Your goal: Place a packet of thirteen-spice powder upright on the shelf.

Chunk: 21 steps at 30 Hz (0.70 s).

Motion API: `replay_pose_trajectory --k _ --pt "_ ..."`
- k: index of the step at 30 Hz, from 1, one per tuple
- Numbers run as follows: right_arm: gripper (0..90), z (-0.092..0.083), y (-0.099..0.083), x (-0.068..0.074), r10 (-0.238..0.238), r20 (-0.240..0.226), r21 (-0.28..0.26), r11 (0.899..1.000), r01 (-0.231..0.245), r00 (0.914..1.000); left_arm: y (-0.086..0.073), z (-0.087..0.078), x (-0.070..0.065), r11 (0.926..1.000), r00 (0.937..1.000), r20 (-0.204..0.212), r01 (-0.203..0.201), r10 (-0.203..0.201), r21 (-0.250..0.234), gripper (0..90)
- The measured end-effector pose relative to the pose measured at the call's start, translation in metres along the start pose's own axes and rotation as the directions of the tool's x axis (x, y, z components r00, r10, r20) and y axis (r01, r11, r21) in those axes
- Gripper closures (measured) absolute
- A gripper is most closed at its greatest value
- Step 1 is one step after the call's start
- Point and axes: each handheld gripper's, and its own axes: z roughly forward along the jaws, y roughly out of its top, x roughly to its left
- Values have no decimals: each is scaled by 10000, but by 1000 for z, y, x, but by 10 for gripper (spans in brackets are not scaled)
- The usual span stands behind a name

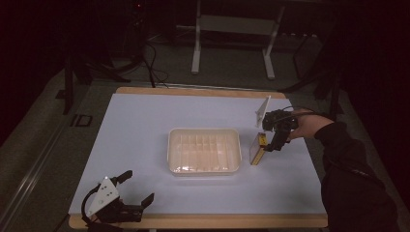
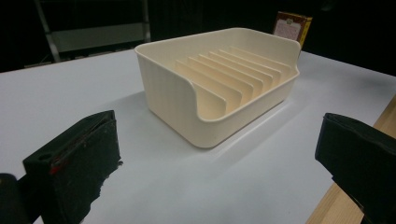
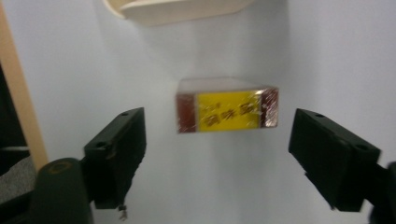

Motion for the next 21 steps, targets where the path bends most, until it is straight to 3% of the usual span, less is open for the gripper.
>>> replay_pose_trajectory --k 4,17,21 --pt "221 8 -1 -7 121 49 1 9999 -121 9999 0 0 0 10000 10000 23 -13 13 16 1" --pt "237 29 -8 -15 59 -625 -713 9974 -104 9980 0 1 0 10000 10000 47 30 -30 75 1" --pt "303 37 -12 -16 65 -845 -773 9969 -130 9964 0 1 0 10000 10000 40 37 -38 86 1"
